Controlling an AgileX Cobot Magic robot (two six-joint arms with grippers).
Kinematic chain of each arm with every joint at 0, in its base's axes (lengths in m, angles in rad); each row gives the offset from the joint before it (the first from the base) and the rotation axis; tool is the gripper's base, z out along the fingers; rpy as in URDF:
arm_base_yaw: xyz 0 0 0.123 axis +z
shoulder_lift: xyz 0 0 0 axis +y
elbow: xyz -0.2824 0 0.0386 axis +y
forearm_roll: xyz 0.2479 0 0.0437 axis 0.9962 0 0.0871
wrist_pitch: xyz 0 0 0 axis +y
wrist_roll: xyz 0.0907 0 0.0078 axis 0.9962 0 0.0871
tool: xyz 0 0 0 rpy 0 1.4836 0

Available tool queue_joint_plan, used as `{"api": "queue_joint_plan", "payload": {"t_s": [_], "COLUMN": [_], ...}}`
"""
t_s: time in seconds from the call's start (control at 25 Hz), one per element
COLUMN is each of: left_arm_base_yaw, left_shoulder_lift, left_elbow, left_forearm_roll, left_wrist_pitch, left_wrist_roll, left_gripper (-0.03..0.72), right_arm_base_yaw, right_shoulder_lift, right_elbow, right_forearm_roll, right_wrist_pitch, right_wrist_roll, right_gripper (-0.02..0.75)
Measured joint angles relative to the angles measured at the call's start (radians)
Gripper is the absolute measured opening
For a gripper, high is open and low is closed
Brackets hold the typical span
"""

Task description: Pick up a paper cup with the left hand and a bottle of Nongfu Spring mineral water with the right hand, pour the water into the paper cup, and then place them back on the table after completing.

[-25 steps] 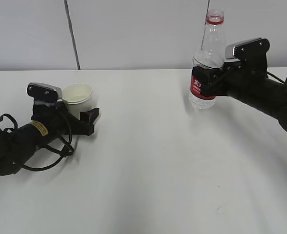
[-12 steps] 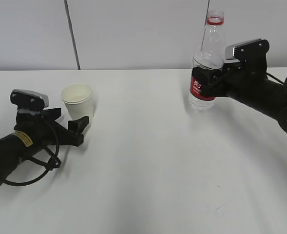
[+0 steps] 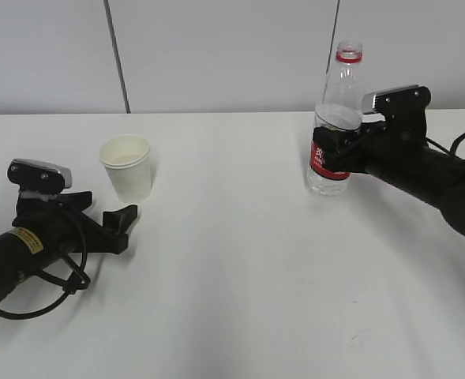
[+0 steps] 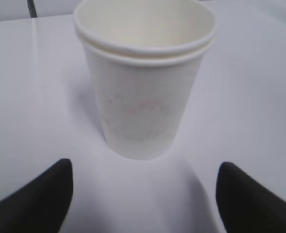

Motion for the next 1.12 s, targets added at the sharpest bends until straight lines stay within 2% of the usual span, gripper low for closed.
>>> {"api": "queue_joint_plan", "payload": {"t_s": [0.8, 0.92, 1.04, 1.12], "left_arm_base_yaw": [0.000, 0.000, 0.000, 0.000], "left_shoulder_lift": [-0.033, -0.038, -0.044, -0.053], "left_elbow": [0.030, 0.051, 0.072, 0.082], "left_forearm_roll": [0.001, 0.001, 0.001, 0.001], "left_wrist_pitch": [-0.001, 0.000, 0.000, 0.001], "left_wrist_roll": [0.000, 0.000, 0.000, 0.000], "left_gripper": [0.552, 0.552, 0.552, 0.552], "right_arm_base_yaw": [0.000, 0.000, 0.000, 0.000], "right_shoulder_lift": [0.045, 0.045, 0.045, 0.045], "right_elbow": [0.000, 0.000, -0.002, -0.002], "right_forearm_roll": [0.040, 0.034, 0.026, 0.026], "right_wrist_pitch": [-0.025, -0.025, -0.027, -0.027], "right_wrist_roll": [0.000, 0.000, 0.005, 0.010], "right_gripper": [0.379, 0.477, 0.624, 0.647]}}
